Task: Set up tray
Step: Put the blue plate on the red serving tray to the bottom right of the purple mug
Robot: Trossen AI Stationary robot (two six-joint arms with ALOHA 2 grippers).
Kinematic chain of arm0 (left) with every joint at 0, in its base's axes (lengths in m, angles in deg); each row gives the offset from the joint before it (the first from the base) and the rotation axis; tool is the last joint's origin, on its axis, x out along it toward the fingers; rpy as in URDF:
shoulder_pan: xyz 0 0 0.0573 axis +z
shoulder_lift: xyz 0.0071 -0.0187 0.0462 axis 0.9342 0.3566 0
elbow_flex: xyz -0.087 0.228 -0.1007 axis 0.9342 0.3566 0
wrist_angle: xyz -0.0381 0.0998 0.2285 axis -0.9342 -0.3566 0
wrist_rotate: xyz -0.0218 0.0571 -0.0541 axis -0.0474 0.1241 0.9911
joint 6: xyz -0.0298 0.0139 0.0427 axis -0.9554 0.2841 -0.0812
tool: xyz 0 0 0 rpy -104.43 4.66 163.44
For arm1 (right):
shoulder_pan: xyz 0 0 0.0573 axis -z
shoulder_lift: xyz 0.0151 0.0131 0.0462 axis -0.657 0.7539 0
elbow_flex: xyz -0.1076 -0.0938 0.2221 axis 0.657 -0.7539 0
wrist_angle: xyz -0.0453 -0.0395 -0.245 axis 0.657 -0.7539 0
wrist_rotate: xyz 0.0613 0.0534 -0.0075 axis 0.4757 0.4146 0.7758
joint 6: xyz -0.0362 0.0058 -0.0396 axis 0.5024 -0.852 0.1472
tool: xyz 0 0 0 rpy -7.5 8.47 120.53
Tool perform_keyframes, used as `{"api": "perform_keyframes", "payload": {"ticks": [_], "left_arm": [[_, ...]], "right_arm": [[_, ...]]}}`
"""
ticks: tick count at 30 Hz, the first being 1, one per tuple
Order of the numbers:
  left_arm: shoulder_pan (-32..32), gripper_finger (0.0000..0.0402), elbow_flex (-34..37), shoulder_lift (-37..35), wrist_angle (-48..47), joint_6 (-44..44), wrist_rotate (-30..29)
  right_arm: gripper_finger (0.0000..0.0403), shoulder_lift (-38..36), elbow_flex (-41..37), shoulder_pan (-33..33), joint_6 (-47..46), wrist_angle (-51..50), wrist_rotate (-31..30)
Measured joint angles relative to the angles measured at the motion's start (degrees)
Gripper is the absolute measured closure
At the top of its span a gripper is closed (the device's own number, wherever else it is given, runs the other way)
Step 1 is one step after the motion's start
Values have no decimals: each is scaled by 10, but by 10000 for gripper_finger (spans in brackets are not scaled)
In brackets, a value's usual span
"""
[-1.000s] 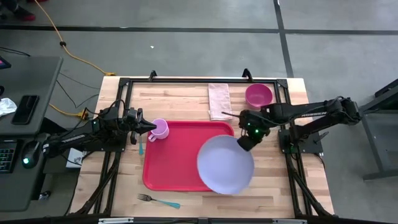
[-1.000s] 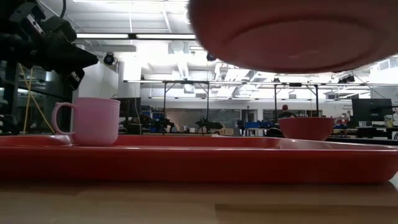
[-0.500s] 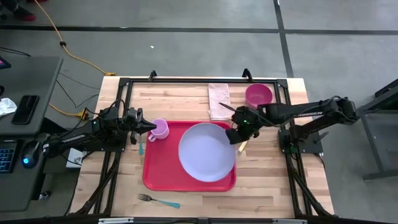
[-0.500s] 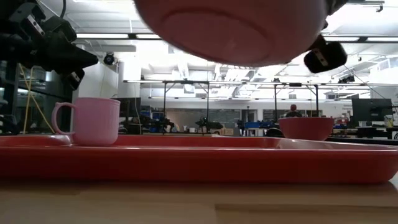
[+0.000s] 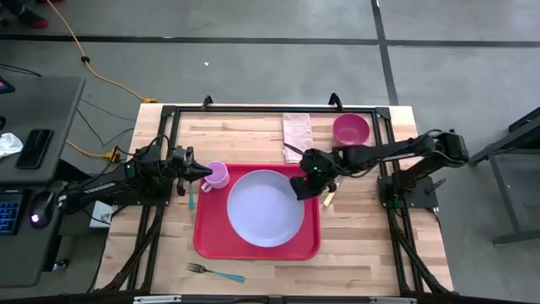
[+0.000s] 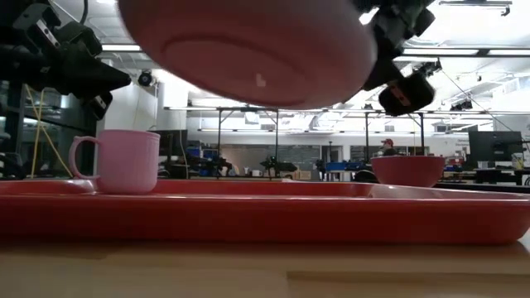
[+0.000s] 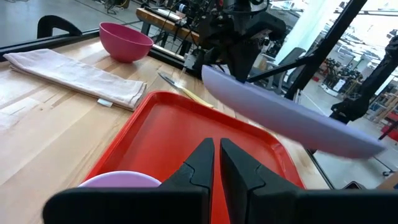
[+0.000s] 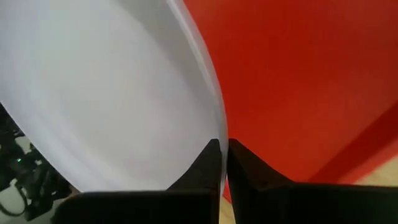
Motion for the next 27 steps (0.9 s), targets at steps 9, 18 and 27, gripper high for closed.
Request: {"api": "perform_keyframes", "payload": {"ticks": [9, 18, 27], "left_arm": [[0, 344, 0, 0, 0, 1, -2], [0, 344, 0, 0, 0, 2, -1], [0, 344, 0, 0, 0, 2, -1]], "right_arm": [[403, 98, 93, 2, 77, -60, -10], [403, 151, 133, 3, 107, -77, -2], [403, 157, 133, 8, 94, -76, -26]]}}
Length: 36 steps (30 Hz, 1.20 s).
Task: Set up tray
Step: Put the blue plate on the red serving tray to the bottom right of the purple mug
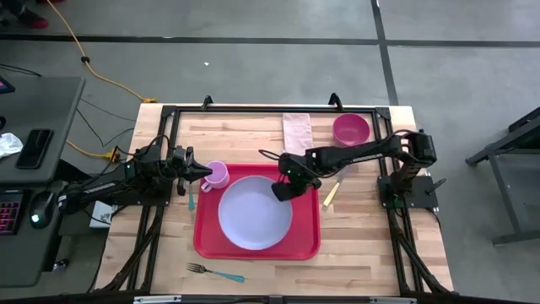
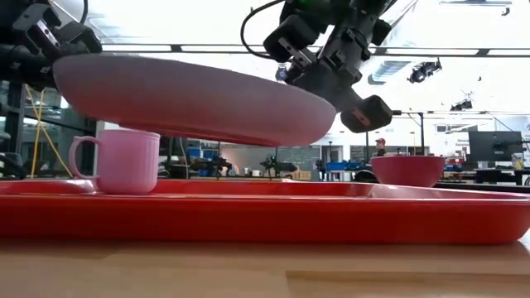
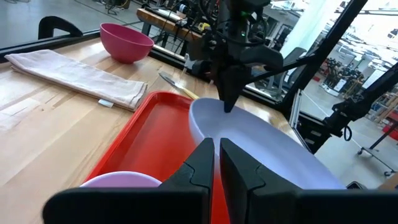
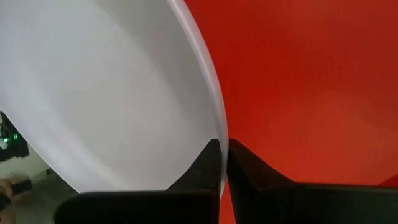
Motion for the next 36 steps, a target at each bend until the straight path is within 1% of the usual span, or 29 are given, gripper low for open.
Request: {"api": "perform_keyframes", "payload": {"ticks": [4, 11, 21, 29, 36], "left_arm": [[0, 344, 0, 0, 0, 0, 0], [0, 344, 0, 0, 0, 0, 1], [0, 344, 0, 0, 4, 0, 2], [0, 344, 0, 0, 4, 0, 2], [0, 344, 0, 0, 4, 0, 2]], "right_arm": [[403, 0, 0, 6, 0, 0, -14], [403, 6, 0, 10, 6, 0, -13], [403, 43, 0, 10, 11, 35, -4], [403, 70, 0, 11, 22, 40, -2], [403, 72, 0, 16, 32, 42, -20]]}}
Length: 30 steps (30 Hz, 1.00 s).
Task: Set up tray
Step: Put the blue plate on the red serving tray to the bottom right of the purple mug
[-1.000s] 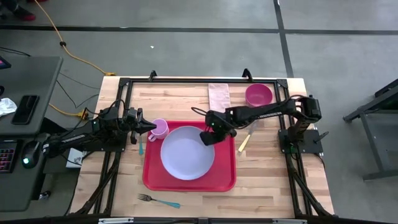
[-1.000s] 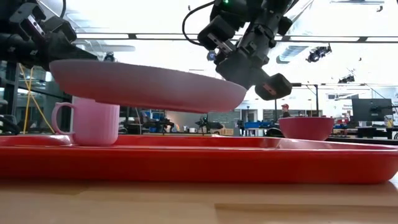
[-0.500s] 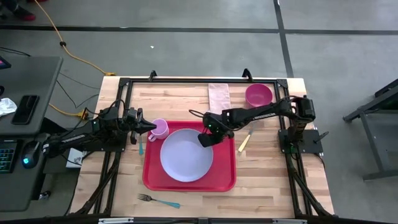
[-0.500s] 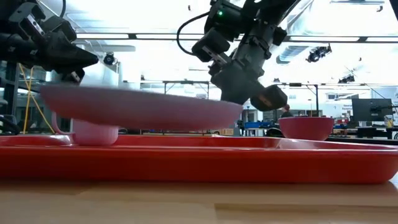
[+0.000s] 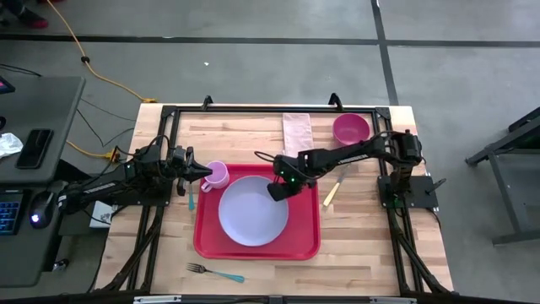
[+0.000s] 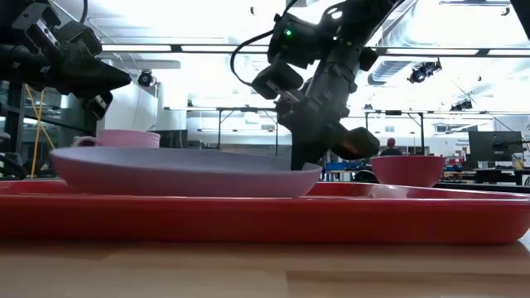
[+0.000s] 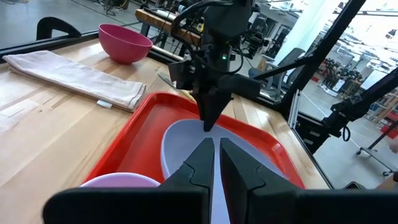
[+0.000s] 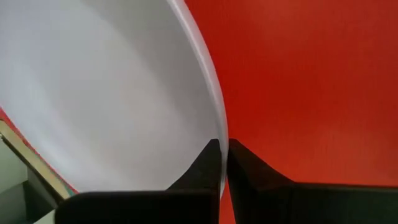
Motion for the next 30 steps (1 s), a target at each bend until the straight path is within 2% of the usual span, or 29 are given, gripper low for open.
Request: {"api": "perform_keyframes", "payload": {"ticks": [10, 17, 30], "left_arm": [[0, 344, 0, 0, 0, 0, -1], [0, 344, 0, 0, 0, 0, -2], [0, 344, 0, 0, 0, 0, -2]], "right_arm": [[403, 14, 0, 2, 9, 4, 22], [403, 14, 0, 2, 19, 14, 7], [402, 14, 0, 7, 27, 20, 19]]}}
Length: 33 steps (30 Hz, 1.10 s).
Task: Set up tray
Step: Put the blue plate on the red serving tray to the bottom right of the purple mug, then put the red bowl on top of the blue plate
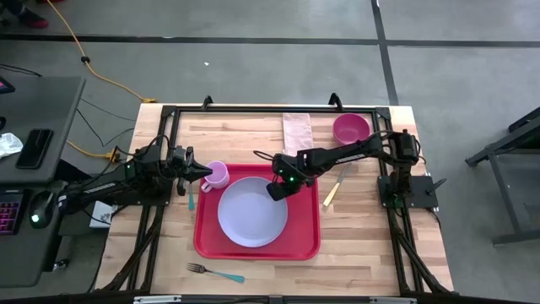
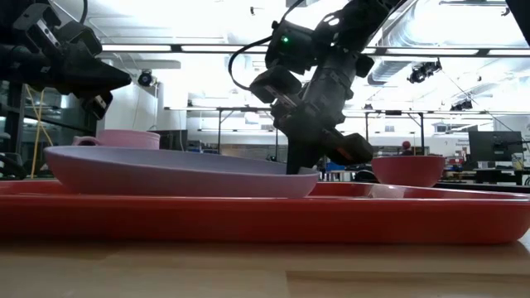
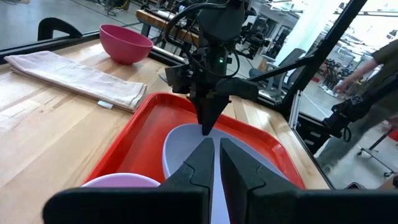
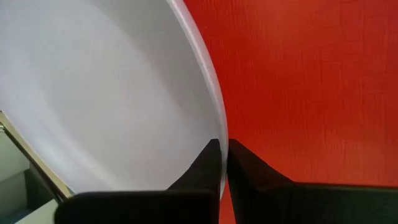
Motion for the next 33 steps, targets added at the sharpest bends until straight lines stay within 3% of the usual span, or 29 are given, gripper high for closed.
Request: {"api": "perform_keyframes", "payload": {"ticks": [18, 33], "left_arm": [[0, 344, 0, 0, 0, 0, 2], [0, 344, 0, 0, 0, 0, 9]], "right_arm": [[339, 0, 0, 2, -2, 3, 3], [365, -17, 0, 34, -7, -5, 124]]}}
